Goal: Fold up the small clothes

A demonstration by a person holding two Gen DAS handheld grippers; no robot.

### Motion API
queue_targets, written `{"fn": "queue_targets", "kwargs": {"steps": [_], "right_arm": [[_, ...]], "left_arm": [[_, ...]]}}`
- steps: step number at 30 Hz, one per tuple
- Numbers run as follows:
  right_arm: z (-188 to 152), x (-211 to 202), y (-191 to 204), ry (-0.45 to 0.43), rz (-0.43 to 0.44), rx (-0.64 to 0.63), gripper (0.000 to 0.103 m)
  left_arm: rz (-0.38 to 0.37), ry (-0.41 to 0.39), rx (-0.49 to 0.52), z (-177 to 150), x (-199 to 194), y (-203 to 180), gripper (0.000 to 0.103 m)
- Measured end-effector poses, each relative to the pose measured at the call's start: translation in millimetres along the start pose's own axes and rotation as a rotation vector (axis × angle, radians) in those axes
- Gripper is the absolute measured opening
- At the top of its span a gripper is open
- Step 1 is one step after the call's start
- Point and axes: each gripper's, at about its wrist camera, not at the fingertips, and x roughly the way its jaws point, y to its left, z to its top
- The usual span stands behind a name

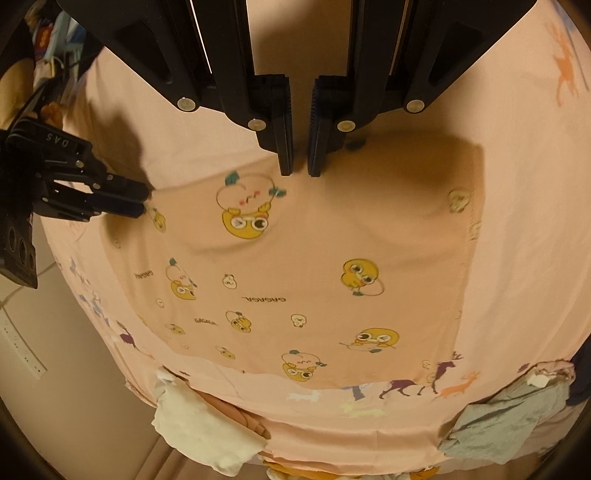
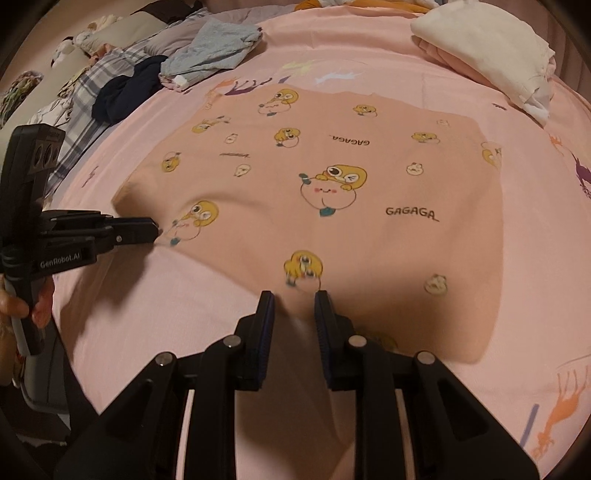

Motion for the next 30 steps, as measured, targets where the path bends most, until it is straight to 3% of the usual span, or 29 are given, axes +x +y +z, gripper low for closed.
{"fn": "queue_targets", "kwargs": {"steps": [6, 8, 10, 14, 19, 26, 30], "right_arm": [[17, -28, -5, -0.092, 0.046, 0.025, 0.029], [30, -29, -12, -0.123, 0.062, 0.059, 0.036], [47, -25, -20, -0.148, 0.047, 0.091, 0.037], [76, -13, -40, -0.180, 0.077, 0.182, 0.037], [103, 13, -60, -0.167, 0.028, 0.262, 0.037], [113, 54, -74, -0.069, -0.031, 0.284, 0.035], [114, 53, -79, -0.084, -0.037, 0.299, 0.035]], "left_arm": [[-0.006, -0.073, -0.015, 16, -20, 1, 0.003], [-0.001, -0.102, -0.036, 28, -22, 4, 0.021], [-0.003, -0.130, -0.056, 40, -20, 6, 0.030], [-0.012, -0.145, -0.079, 62, -10, 10, 0.030], [0.034, -0.122, -0.096, 83, 13, 20, 0.030], [0.058, -0.073, -0.108, 81, 35, 31, 0.030], [0.068, -0.074, -0.093, 80, 33, 30, 0.030]]}}
